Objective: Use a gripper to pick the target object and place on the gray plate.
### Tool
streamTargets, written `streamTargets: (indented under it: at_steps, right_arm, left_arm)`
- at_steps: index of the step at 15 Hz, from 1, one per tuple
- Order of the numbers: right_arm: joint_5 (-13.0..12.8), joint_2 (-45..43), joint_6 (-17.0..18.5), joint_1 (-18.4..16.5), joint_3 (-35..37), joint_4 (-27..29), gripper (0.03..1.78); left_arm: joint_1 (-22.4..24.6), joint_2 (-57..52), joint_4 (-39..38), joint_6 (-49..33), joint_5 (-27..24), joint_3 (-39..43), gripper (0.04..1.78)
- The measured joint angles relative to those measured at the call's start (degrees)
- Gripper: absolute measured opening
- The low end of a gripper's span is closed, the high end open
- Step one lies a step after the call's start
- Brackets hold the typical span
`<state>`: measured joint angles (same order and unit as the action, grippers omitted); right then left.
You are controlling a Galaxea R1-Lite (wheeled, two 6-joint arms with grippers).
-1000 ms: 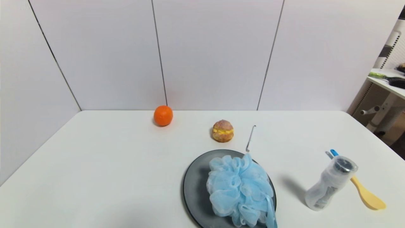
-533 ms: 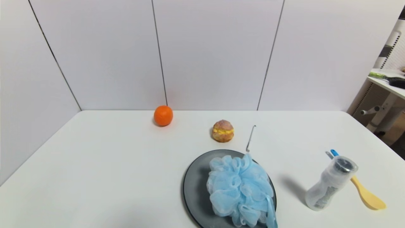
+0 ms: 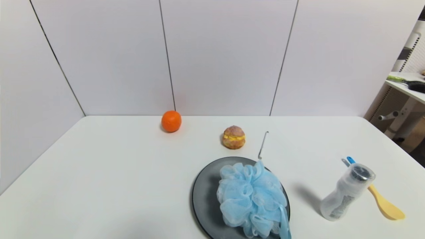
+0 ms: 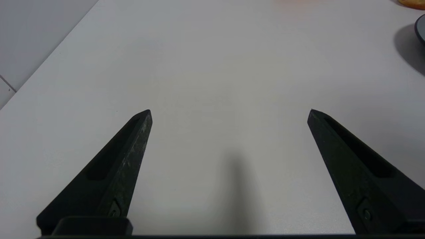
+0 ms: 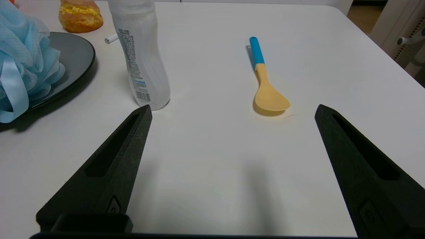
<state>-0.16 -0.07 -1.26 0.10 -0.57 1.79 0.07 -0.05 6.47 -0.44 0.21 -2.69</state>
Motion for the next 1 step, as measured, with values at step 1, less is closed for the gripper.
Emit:
streamTargets:
  at_steps: [1]
  right_arm:
    - [-0.02, 0.0, 0.13, 0.0, 0.02, 0.0, 1.69]
  left_arm:
    - [0.0, 0.0, 0.0, 0.02, -0.02, 0.0, 1.69]
